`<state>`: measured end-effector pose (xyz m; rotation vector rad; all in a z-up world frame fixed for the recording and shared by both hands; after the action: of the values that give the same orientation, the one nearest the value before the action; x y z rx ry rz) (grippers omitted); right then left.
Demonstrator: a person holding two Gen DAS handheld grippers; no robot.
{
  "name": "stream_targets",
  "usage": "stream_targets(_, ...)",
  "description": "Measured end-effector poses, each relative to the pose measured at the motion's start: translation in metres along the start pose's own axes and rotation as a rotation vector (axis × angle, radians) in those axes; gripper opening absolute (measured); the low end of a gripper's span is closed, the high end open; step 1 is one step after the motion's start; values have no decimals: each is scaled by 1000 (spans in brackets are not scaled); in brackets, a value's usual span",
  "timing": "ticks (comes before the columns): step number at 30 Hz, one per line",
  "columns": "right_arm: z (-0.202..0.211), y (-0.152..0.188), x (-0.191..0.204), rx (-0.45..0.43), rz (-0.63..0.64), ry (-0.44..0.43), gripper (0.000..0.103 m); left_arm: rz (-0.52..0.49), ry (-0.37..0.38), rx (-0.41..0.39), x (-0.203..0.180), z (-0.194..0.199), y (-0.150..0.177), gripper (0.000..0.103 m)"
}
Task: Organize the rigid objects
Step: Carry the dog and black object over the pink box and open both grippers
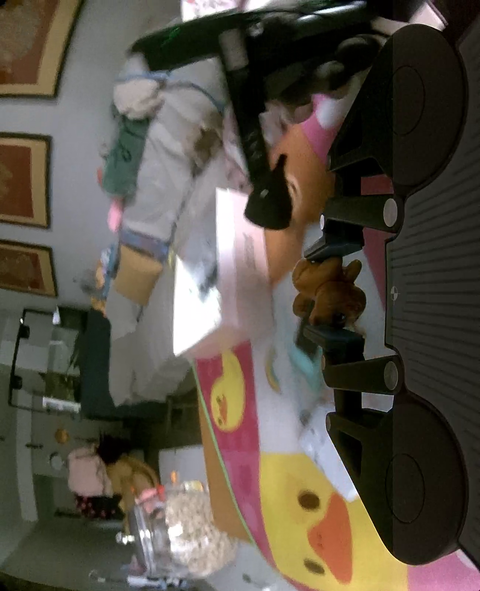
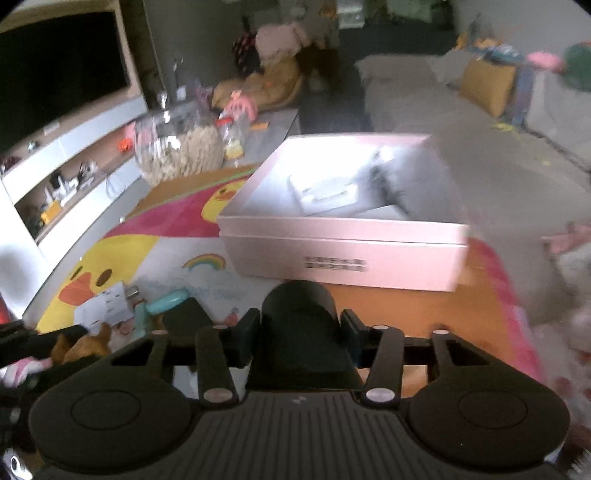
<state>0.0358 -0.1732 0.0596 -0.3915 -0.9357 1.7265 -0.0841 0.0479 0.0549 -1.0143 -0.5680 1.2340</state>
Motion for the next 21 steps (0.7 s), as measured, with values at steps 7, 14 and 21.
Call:
stream_targets(7,73,15,-27,-179,-36,60,47,-39,64,-94,-24,-24,-72,42)
stream_targets(14,82,19,-31,-231,-2,41,46,16,19,-139,-21,-95,-143,42)
stream_targets(21,64,27,-38,-182,-15,73,46,78,-3,-87,-8,-133,-161,42)
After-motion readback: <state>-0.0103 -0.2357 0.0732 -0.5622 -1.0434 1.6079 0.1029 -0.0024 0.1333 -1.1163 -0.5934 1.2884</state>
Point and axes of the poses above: each gripper's, at about its wrist camera, not at the fingertips, and z roughly against the way its jaws point, x to its left, y to its underside, the point moved 1 cm from there along -z, roughly the way its jaws point
